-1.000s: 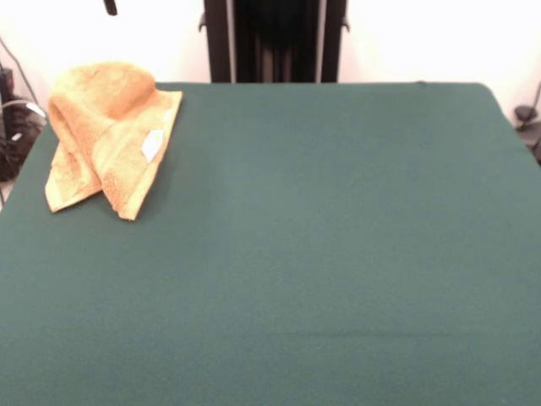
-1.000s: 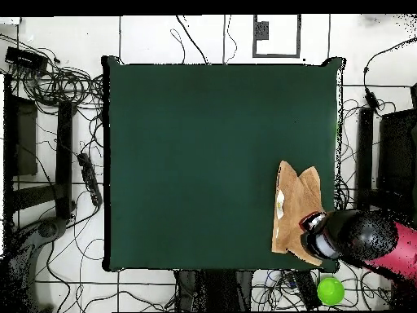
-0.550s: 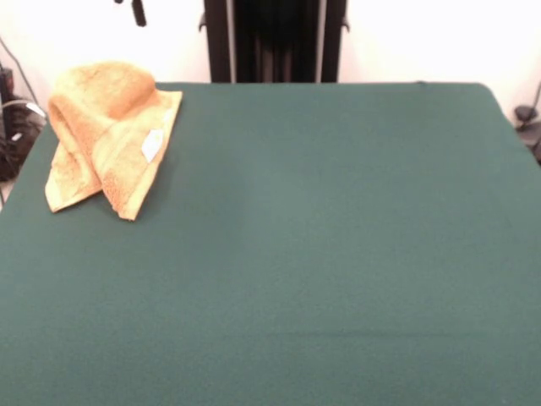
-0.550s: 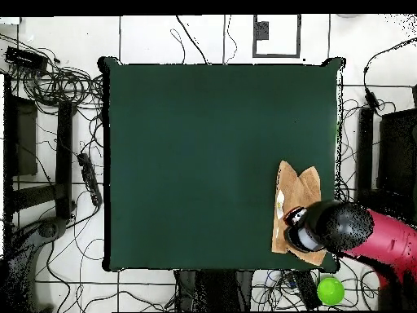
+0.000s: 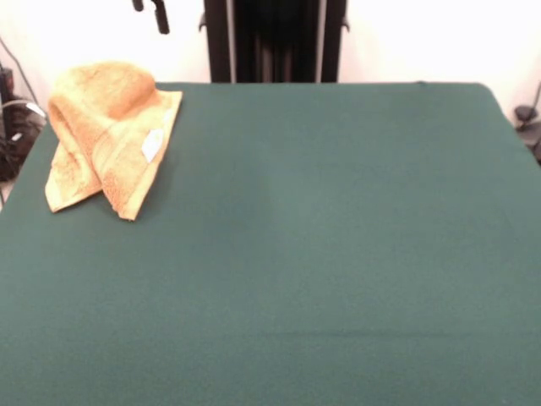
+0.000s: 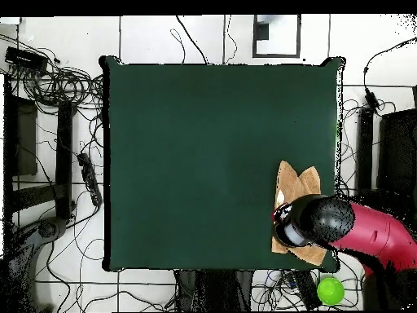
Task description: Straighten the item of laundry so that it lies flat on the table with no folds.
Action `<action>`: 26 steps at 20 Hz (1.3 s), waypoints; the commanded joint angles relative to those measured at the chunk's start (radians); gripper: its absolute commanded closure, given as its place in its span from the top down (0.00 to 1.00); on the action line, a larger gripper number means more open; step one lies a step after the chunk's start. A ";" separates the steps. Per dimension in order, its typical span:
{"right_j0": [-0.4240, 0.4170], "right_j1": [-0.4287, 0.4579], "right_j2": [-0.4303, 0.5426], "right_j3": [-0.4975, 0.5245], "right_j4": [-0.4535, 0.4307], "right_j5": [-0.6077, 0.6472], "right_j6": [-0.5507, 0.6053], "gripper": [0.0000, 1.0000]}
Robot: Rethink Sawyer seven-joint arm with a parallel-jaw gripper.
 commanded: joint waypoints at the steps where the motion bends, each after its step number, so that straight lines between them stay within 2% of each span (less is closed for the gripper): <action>1: 0.039 0.091 0.066 0.061 0.038 -0.081 0.008 1.00; 11: 0.027 0.168 0.056 0.074 -0.002 -0.227 0.014 1.00; 26: 0.036 0.261 -0.004 0.075 -0.037 -0.334 0.044 1.00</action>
